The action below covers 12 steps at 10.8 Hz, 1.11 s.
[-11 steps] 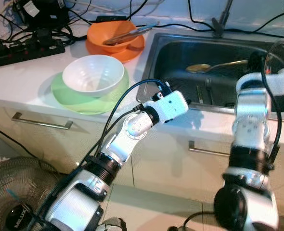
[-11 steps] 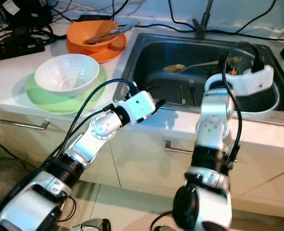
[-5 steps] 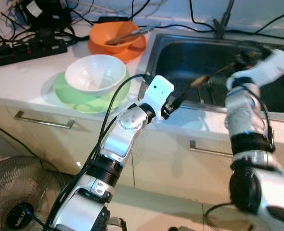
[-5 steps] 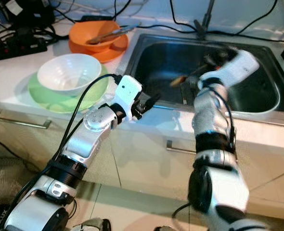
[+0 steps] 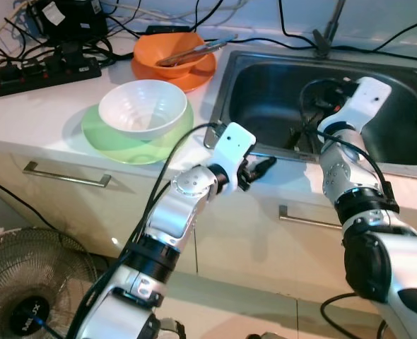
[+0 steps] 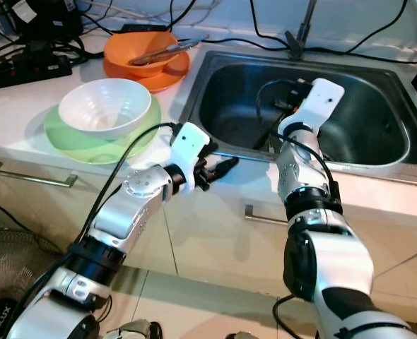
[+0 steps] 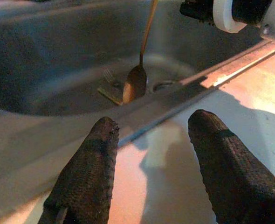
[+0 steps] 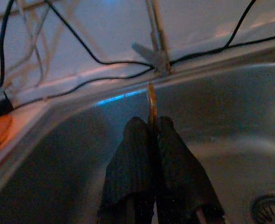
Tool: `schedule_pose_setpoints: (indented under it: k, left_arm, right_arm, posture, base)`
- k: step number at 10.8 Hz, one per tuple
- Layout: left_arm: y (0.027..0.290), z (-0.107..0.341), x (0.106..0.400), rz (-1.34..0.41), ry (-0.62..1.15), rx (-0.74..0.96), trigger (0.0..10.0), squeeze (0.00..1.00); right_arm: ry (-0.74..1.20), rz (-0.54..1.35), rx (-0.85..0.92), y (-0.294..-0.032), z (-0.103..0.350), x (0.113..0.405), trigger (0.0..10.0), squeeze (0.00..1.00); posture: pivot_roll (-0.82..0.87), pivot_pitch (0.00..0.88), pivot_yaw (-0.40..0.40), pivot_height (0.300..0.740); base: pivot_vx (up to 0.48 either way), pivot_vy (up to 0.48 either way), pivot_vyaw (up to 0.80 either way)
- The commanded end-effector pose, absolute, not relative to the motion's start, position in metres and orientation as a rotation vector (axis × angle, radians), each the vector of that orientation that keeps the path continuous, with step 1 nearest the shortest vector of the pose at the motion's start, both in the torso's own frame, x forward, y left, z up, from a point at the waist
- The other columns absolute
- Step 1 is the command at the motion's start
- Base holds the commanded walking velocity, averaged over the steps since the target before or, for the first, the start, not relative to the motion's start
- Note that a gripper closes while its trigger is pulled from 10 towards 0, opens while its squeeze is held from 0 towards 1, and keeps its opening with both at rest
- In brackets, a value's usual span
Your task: Kitchen organization
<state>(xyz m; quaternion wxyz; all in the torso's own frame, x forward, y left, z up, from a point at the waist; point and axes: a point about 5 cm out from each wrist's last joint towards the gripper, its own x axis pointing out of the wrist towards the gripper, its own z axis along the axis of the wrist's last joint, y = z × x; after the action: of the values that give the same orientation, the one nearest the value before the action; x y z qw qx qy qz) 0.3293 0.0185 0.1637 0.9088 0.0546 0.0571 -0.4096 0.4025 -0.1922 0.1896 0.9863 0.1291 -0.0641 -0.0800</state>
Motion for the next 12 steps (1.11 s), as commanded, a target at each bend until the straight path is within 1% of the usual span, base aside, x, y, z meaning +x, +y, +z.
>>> schedule_pose_setpoints:
  k: [1, 3, 4, 5, 6, 7, 10, 11, 12]
  left_arm:
    - [0.019, 0.162, 0.326, -0.854, 0.141, 0.099, 10.0, 0.00]
    - [0.019, 0.162, 0.324, -0.849, 0.154, 0.098, 10.0, 0.00]
    - [0.019, 0.162, 0.324, -0.843, 0.160, 0.098, 10.0, 0.00]
    - [0.019, 0.162, 0.323, -0.842, 0.164, 0.098, 10.0, 0.00]
    - [0.019, 0.162, 0.323, -0.841, 0.165, 0.100, 10.0, 0.00]
    - [0.019, 0.162, 0.323, -0.838, 0.165, 0.104, 10.0, 0.00]
    - [0.019, 0.162, 0.323, -0.833, 0.163, 0.115, 10.0, 0.00]
    - [0.021, 0.162, 0.325, -0.810, 0.145, 0.131, 10.0, 0.00]
    - [0.025, 0.164, 0.331, -0.755, 0.099, 0.137, 10.0, 0.00]
  right_arm:
    - [-0.137, -0.139, 0.225, -0.190, 0.194, 0.405, 10.0, 0.00]
    - [-0.103, -0.131, 0.203, -0.188, 0.187, 0.404, 10.0, 0.00]
    - [-0.097, -0.123, 0.198, -0.187, 0.186, 0.405, 10.0, 0.95]
    - [-0.085, -0.121, 0.187, -0.187, 0.184, 0.404, 10.0, 1.00]
    - [-0.085, -0.118, 0.184, -0.187, 0.184, 0.404, 10.0, 0.86]
    - [-0.081, -0.117, 0.178, -0.187, 0.183, 0.404, 10.0, 0.00]
    - [-0.080, -0.116, 0.169, -0.186, 0.184, 0.405, 10.0, 0.00]
    - [-0.104, -0.112, 0.178, -0.185, 0.189, 0.406, 10.0, 0.00]
    - [-0.170, -0.096, 0.176, -0.182, 0.202, 0.408, 10.0, 0.00]
  posture:
    - [0.12, 0.062, -0.014, 0.740]
    - [0.12, 0.065, -0.013, 0.740]
    - [0.12, 0.067, -0.013, 0.740]
    - [0.12, 0.069, -0.013, 0.740]
    - [0.12, 0.071, -0.013, 0.740]
    - [0.12, 0.071, -0.014, 0.740]
    - [0.12, 0.070, -0.012, 0.740]
    - [0.12, 0.071, -0.012, 0.740]
    - [0.11, 0.073, -0.012, 0.740]
  base:
    - [0.000, 0.000, 0.00]
    - [0.000, 0.000, 0.00]
    - [0.000, 0.000, 0.00]
    - [0.000, 0.000, 0.00]
    - [0.000, 0.000, 0.00]
    - [0.000, 0.000, 0.00]
    - [0.000, 0.000, 0.00]
    - [0.000, 0.000, 0.00]
    - [0.000, 0.000, 0.00]
